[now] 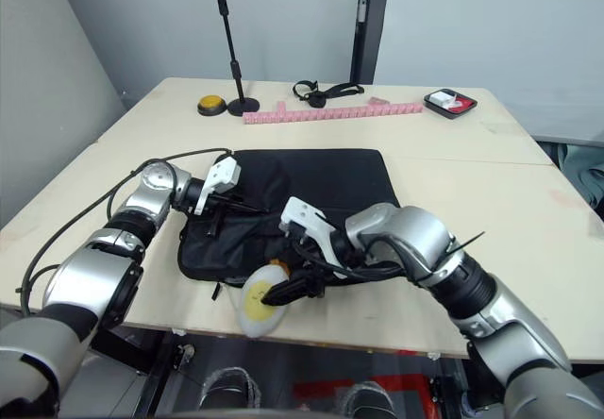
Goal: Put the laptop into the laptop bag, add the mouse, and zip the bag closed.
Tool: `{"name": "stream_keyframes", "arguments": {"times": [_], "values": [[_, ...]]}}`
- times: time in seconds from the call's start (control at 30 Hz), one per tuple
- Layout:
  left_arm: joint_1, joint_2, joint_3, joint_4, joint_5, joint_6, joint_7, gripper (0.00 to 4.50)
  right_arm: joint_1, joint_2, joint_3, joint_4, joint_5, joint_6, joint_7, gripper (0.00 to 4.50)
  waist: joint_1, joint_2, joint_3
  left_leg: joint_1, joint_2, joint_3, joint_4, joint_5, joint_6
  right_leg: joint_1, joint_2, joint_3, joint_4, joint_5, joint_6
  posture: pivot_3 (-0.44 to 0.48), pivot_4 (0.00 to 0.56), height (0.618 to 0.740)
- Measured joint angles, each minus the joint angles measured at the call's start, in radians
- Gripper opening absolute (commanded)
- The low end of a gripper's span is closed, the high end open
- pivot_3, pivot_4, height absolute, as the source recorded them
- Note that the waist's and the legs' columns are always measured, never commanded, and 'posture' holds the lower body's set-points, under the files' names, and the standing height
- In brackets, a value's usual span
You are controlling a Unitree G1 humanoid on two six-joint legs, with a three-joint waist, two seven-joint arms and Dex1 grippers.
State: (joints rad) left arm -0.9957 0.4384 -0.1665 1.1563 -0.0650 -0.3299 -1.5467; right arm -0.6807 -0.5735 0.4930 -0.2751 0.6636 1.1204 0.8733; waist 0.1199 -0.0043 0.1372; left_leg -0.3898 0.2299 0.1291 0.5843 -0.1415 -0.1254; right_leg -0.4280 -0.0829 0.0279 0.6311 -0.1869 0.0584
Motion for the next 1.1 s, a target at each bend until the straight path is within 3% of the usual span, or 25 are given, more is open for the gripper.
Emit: {"name": "stream_keyframes", "arguments": {"times": [0.27,0.6,1.1], "values": [[-0.001,0.0,0.0,0.008,0.002,-0.003,0.007,0.0,-0.008,0.015,0.022,0.029,-0.039,-0.001,0.044,0.01,0.0,0.0,0.0,0.005,0.0,0.002,-0.004,0.0,0.0,0.002,0.0,0.001,-0.001,0.0,0.0,0.0,0.15,0.739],[-0.001,-0.003,0.0,0.008,0.003,-0.006,0.007,0.0,0.006,-0.043,-0.024,-0.046,-0.022,0.004,0.091,0.01,0.003,0.0,0.0,0.005,0.0,0.002,-0.005,0.0,0.0,0.003,0.0,0.001,-0.002,0.0,0.0,0.0,0.15,0.739],[-0.017,-0.028,-0.006,0.024,0.043,-0.069,0.012,0.0,0.374,-0.358,-0.462,-0.404,0.185,0.15,0.012,0.01,0.024,0.0,0.0,0.007,0.0,0.003,-0.01,0.0,0.0,0.007,-0.002,0.001,-0.011,-0.001,0.001,0.0,0.15,0.739]]}}
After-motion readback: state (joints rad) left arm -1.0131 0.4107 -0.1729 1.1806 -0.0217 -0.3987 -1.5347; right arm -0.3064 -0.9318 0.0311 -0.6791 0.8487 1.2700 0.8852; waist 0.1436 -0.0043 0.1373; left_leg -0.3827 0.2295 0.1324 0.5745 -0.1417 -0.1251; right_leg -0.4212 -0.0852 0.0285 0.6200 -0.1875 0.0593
